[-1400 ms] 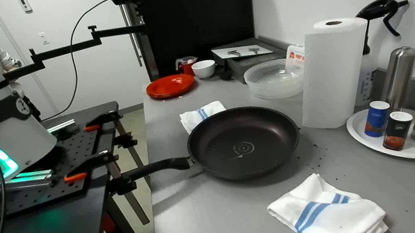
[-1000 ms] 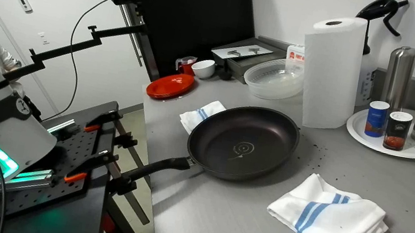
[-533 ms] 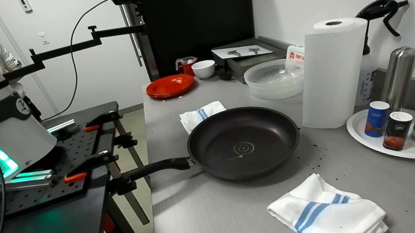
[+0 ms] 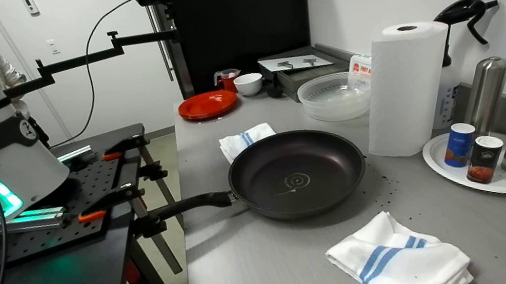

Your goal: Use the left towel to clean the pan

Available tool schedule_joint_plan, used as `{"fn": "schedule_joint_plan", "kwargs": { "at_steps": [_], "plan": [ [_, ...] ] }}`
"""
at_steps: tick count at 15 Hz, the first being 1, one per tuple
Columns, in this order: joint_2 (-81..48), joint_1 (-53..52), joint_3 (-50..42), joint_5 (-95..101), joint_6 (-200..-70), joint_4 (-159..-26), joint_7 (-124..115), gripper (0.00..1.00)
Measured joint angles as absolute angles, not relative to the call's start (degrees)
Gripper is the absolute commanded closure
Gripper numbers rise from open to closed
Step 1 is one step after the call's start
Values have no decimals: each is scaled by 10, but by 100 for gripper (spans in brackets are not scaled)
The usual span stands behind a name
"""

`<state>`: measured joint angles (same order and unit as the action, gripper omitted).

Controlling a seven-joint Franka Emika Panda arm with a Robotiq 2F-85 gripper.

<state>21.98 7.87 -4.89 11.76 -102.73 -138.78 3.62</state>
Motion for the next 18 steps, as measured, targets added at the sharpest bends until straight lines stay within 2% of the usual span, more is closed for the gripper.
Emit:
{"fn": "schedule_joint_plan", "kwargs": {
  "at_steps": [6,18],
  "plan": [
    [155,63,-57,80,-1105,-1389,55,0],
    [-130,-12,20,-10,-1294,-1334,82,0]
  ]
}}
